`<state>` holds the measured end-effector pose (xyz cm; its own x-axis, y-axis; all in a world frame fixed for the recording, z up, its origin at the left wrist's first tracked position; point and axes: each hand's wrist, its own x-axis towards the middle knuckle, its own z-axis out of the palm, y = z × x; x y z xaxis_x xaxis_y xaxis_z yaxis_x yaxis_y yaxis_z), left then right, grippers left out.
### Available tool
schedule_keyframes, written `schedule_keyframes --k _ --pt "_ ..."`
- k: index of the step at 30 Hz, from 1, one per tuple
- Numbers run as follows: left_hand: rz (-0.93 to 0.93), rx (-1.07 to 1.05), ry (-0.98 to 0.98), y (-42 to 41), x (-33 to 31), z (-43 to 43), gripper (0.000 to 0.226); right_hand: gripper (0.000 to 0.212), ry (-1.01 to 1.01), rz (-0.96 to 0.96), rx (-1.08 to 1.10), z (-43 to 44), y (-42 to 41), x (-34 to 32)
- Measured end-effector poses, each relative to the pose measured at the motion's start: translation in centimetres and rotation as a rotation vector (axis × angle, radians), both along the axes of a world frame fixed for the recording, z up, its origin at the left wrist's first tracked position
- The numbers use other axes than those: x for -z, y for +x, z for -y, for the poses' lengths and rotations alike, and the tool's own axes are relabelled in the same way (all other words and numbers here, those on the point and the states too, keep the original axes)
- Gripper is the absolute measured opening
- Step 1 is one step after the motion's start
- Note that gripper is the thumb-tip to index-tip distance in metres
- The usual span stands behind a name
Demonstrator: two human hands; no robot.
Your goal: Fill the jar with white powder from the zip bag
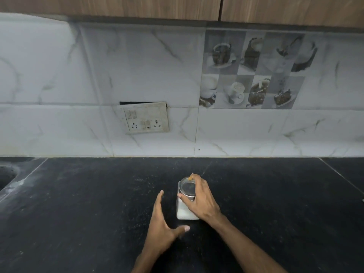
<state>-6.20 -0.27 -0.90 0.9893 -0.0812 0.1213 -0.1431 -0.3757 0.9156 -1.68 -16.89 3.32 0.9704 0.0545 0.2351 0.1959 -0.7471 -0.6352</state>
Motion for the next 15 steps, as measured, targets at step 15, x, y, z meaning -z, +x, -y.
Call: schedule_keyframes --k 15 --pt "0.154 -0.082 0.065 1.3 -4.5 -2.3 0.108 0.069 -0.073 -0.078 0.016 -0.3 7.1 -1.9"
